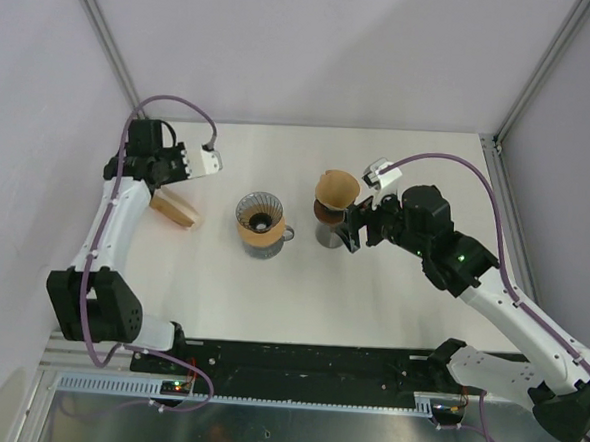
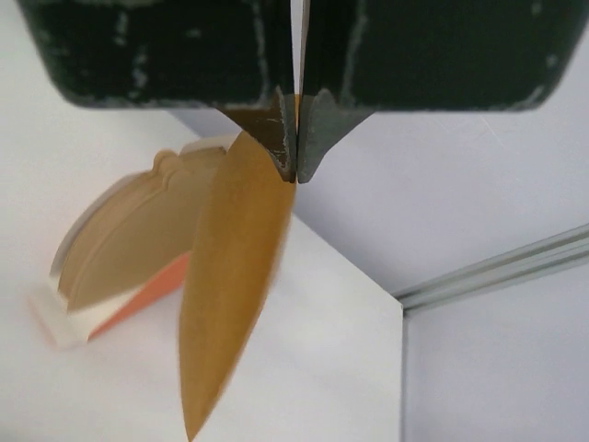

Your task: Place the coffee filter in the dripper

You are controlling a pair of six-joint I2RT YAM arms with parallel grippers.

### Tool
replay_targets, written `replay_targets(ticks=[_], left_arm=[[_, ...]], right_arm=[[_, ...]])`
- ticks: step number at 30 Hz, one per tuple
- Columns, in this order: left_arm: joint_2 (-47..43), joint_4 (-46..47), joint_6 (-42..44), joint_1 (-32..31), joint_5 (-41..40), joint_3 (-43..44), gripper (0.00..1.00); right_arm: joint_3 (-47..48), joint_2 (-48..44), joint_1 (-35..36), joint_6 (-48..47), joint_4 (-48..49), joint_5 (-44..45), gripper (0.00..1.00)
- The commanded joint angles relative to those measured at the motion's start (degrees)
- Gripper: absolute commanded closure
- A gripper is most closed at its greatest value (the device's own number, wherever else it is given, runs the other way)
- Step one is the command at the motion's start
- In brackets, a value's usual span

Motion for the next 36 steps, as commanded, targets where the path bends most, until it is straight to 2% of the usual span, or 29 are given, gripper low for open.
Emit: replay_targets(ticks=[1, 7, 11, 16, 20, 25, 29, 36], left_arm=[[-5.00, 0.01, -14.77, -0.74, 9.32, 4.70, 1.00], [-8.85, -0.13, -28.05, -2.22, 15.72, 5.55, 1.00], [-10.82, -1.05, -34.55, -6.03, 16.92, 7.16, 1.00], [-11.40, -5.26, -37.48, -12.27, 17.80, 10.71, 1.00], [-11.45, -8.76, -38.66, -17.11, 17.22, 13.32, 1.00], [-11.67, -13.13, -39.18, -22.94, 16.97, 15.53, 1.00], [-11.72, -15.27, -39.28, -27.15, 14.50, 16.19, 1.00], [-11.62, -17.26, -39.77, -30.65, 14.30, 16.61, 1.00]], right_arm=[[0.07, -2.16, -0.15, 0.52, 3.58, -0.81, 0.16], [0.07, -2.82, -0.11, 3.61, 7.79, -1.29, 0.16], [0.08, -2.49, 2.81, -0.29, 12.29, -7.54, 0.16], [0.16, -1.12, 14.81, -17.85, 19.16, -5.24, 0.09], [0.54, 1.84, 20.70, -31.13, 25.74, -4.07, 0.04], [6.79, 10.08, 22.40, -42.17, 23.16, -2.61, 0.05], [11.79, 14.97, 22.71, -49.16, 17.32, 0.73, 0.09], [16.16, 19.01, 23.12, -53.74, 13.28, 4.68, 0.14]])
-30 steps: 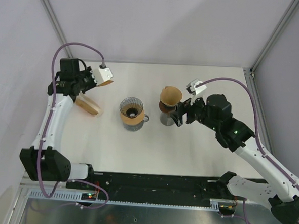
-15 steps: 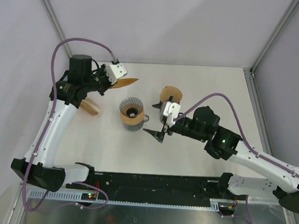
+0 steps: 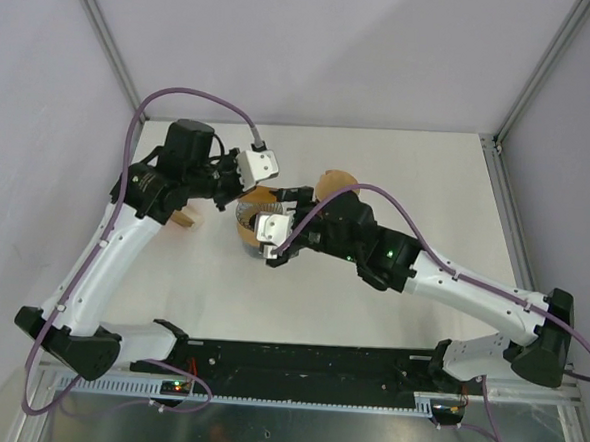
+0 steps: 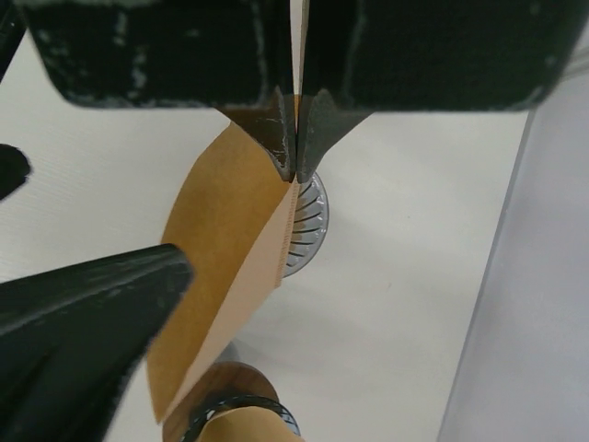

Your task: Place the coffee filter in the dripper

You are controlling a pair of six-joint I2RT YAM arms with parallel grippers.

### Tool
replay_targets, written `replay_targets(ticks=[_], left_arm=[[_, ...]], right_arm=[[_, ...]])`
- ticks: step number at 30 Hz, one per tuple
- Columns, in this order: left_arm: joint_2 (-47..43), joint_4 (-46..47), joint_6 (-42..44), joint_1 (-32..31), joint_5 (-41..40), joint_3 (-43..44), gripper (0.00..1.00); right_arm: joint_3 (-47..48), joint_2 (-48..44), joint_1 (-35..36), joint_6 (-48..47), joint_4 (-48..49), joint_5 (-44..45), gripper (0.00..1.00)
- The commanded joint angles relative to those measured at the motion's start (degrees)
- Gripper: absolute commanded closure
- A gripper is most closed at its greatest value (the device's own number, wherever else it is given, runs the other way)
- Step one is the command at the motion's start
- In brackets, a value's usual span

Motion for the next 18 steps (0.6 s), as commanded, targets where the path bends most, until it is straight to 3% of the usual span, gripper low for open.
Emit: replay_targets(ticks=[1, 10, 18], left_arm=[[-1.36, -1.91, -1.61, -1.71, -0.23, 3.03, 1.00], [-1.03, -2.60, -2.17, -2.27, 1.03, 4.19, 1.00], [-1.74, -4.14, -2.35, -2.68, 2.95, 4.41, 1.00]], right_arm=[[5.21, 1.53, 0.63, -5.81, -3.04, 3.92, 0.16], [7.42, 3.56, 1.36, -7.79, -9.10, 4.31, 0.22], [11.78, 7.74, 1.79, -10.00, -12.68, 11.72, 0.26]])
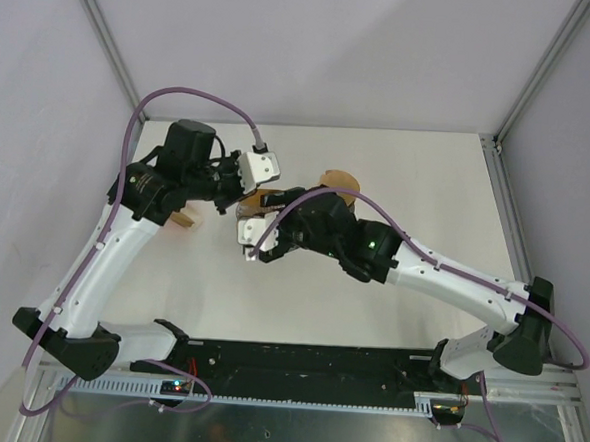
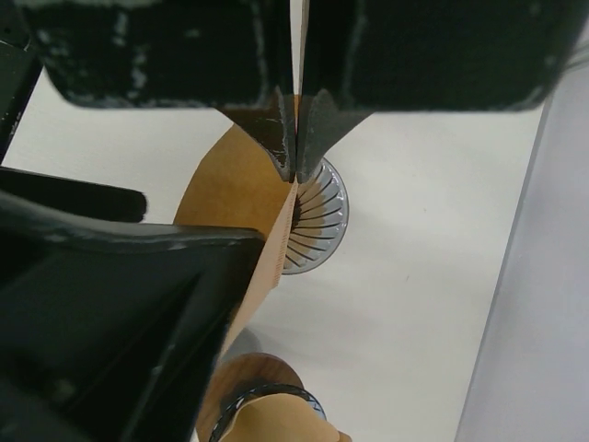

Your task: Place the coffee filter in the dripper

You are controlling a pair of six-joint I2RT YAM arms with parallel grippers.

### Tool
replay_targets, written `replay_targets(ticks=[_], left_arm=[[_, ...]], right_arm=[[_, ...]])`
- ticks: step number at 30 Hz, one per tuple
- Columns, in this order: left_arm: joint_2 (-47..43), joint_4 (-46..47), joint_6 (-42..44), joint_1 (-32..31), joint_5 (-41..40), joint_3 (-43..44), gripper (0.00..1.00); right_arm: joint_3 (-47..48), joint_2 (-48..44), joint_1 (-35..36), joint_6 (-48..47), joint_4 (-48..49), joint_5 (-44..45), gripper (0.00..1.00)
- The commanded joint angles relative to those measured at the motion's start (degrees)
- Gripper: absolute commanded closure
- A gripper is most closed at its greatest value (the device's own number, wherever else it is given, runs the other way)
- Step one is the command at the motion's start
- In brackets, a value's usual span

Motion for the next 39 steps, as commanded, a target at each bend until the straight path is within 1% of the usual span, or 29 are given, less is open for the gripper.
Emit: replay_targets(ticks=[1, 3, 6, 8, 13, 14, 15, 18, 20, 21, 24, 28, 31, 33, 35, 36, 37, 38, 39], left_arm=[[-1.75, -1.28, -0.96, -0.75, 2.67, 2.32, 1.00], [-1.91, -1.56, -1.05, -0.78, 3.22, 2.60, 1.00], [-2.02, -1.77, -1.46, -0.80, 4.10, 3.38, 1.00], [-2.05, -1.91, -1.63, -0.80, 4.61, 4.01, 1.00], [-1.34, -1.79, -0.94, -0.84, 2.41, 4.35, 1.00], [-1.17, -1.68, -0.77, -0.82, 2.49, 4.30, 0.99], [-1.04, -1.58, -0.65, -0.90, 3.06, 4.10, 0.92], [-0.88, -0.96, 0.12, -1.74, 4.29, 2.92, 0.74], [-0.71, -0.38, 0.25, -2.37, 4.06, 1.76, 0.65], [-0.59, 0.03, 0.31, -2.60, 3.76, 1.33, 0.62], [-0.41, 1.09, 0.79, -3.07, 2.99, 0.01, 0.57], [-0.12, 2.40, 1.72, -3.28, 0.69, -1.40, 0.56], [-0.03, 2.77, 2.81, -3.34, 1.39, -1.82, 0.55], [0.23, 2.88, 3.01, -3.39, 1.62, -1.78, 0.56], [0.54, 3.10, 2.87, -3.49, 1.57, -1.46, 0.70], [0.65, 3.27, 2.67, -3.51, 1.59, -1.07, 0.82], [0.75, 3.49, 2.30, -3.51, 1.60, -0.65, 0.90], [0.84, 3.68, 1.99, -3.52, 1.43, 0.00, 0.95], [0.89, 3.91, 1.52, -3.52, 0.95, 0.54, 0.97]], right_arm=[[4.73, 2.33, 0.57, -2.12, -2.10, 5.54, 0.28], [5.54, 3.53, 0.73, -2.71, -2.74, 7.39, 0.33], [6.32, 4.94, 1.13, -3.83, -3.52, 10.97, 0.44], [6.22, 5.45, 1.71, -4.67, -3.70, 13.55, 0.57], [5.37, 5.71, 3.61, -6.54, -3.45, 17.96, 0.91], [5.21, 5.73, 3.80, -6.64, -3.27, 18.17, 0.96], [5.13, 5.78, 3.89, -6.74, -3.14, 18.14, 0.98], [5.10, 5.91, 4.04, -6.74, -2.81, 17.81, 1.00], [5.19, 5.94, 4.10, -6.57, -2.74, 17.11, 1.00], [5.30, 5.97, 4.09, -6.48, -2.69, 16.73, 1.00], [5.46, 5.88, 4.21, -6.34, -2.63, 16.33, 1.00], [5.37, 5.49, 4.23, -6.24, -2.67, 15.22, 1.00], [5.32, 4.92, 4.24, -5.97, -2.66, 14.22, 1.00], [5.31, 4.70, 4.24, -6.00, -2.74, 13.84, 1.00], [5.31, 4.63, 4.24, -5.96, -3.00, 13.39, 1.00], [5.27, 4.52, 4.20, -5.91, -3.36, 13.07, 1.00], [5.16, 4.56, 4.22, -5.89, -3.66, 12.82, 1.00], [5.15, 4.58, 4.19, -5.74, -4.12, 12.34, 1.00], [5.19, 4.63, 4.21, -5.63, -4.66, 11.89, 1.00]])
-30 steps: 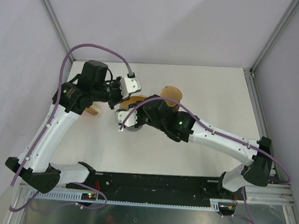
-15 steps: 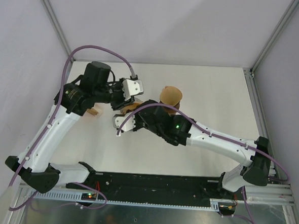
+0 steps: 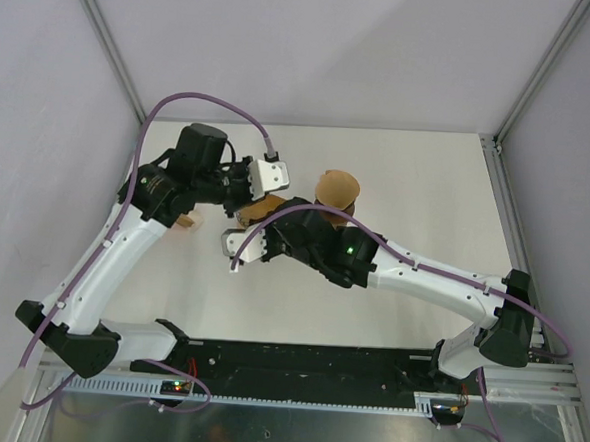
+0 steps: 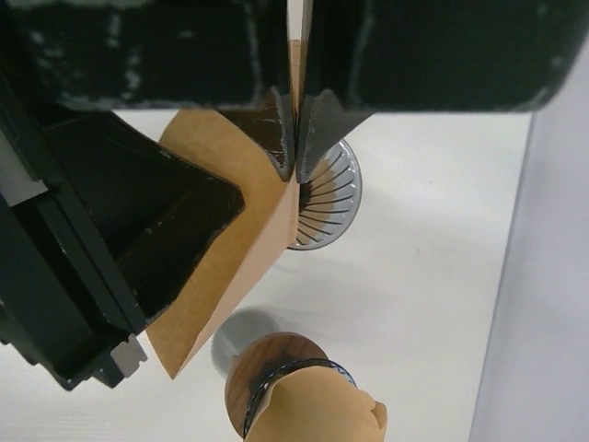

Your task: Place the coffee filter in the dripper

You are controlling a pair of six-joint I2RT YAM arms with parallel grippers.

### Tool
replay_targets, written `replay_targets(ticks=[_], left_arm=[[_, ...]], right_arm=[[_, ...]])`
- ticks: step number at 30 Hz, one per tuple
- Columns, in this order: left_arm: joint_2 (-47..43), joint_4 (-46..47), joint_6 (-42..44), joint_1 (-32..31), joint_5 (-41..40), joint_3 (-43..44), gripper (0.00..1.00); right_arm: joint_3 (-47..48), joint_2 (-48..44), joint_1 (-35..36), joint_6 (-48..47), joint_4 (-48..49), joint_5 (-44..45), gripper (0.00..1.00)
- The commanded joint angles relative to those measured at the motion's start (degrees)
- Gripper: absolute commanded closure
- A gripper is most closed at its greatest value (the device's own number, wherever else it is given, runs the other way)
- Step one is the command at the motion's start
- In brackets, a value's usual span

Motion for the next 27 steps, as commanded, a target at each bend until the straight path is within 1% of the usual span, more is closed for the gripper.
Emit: replay_targets(ticks=[1, 10, 13, 17, 27], left_arm=[[0.45, 2.80, -0.74, -0.55, -1.04, 2.82, 0.98], [1.33, 6.03, -1.19, -0.55, -10.02, 5.61, 1.00], [1.67, 6.76, -1.26, -0.55, -10.91, 6.47, 1.00], [1.84, 6.93, -1.25, -0.52, -11.20, 6.55, 1.00], [2.08, 8.25, -1.30, -0.46, -15.61, 7.74, 1.00]], right_arm=[[1.75, -1.28, 0.29, 0.77, -1.33, -2.57, 1.00], [2.32, -1.14, 0.48, 3.65, -5.77, -9.32, 1.00], [2.61, -1.29, 0.43, 4.47, -6.63, -11.80, 1.00], [2.42, -1.39, 0.48, 4.87, -6.61, -11.89, 1.00], [2.08, -1.97, 0.40, 5.71, -7.62, -14.67, 1.00]])
